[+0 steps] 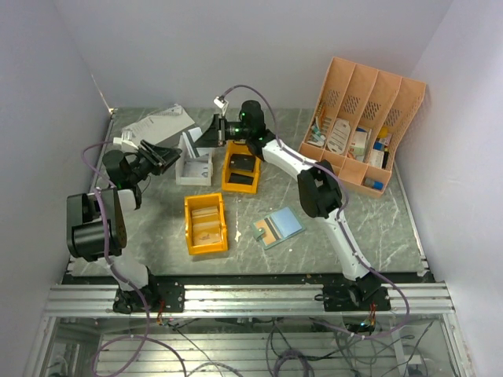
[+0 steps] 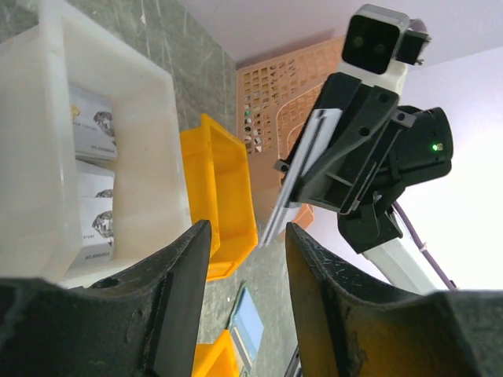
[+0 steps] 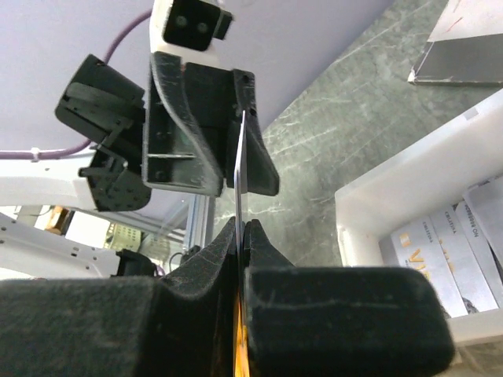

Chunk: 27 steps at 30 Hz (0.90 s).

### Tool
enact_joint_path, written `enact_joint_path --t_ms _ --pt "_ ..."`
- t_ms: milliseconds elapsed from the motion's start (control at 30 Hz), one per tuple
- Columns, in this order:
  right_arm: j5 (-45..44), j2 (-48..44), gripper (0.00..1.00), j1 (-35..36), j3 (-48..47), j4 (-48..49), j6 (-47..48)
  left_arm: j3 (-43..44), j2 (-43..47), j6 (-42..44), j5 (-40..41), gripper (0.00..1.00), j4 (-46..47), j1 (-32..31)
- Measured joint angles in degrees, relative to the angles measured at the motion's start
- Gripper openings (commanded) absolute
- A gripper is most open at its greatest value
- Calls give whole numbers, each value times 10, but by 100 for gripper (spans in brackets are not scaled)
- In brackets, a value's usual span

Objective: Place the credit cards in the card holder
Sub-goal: Place the credit card at the center of the board.

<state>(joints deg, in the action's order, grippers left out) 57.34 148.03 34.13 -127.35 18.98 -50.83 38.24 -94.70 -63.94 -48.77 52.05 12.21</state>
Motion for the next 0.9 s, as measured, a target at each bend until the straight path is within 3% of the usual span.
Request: enact_joint_path --t_ms 267,633,900 --pt "-11 11 0 -1 24 78 -84 7 -59 -23 -5 44 39 -23" --pt "-28 40 0 -6 45 104 -144 7 -165 -154 -18 43 244 -26" --pt "-28 40 0 -7 47 133 -174 5 -155 -125 -18 46 209 -26"
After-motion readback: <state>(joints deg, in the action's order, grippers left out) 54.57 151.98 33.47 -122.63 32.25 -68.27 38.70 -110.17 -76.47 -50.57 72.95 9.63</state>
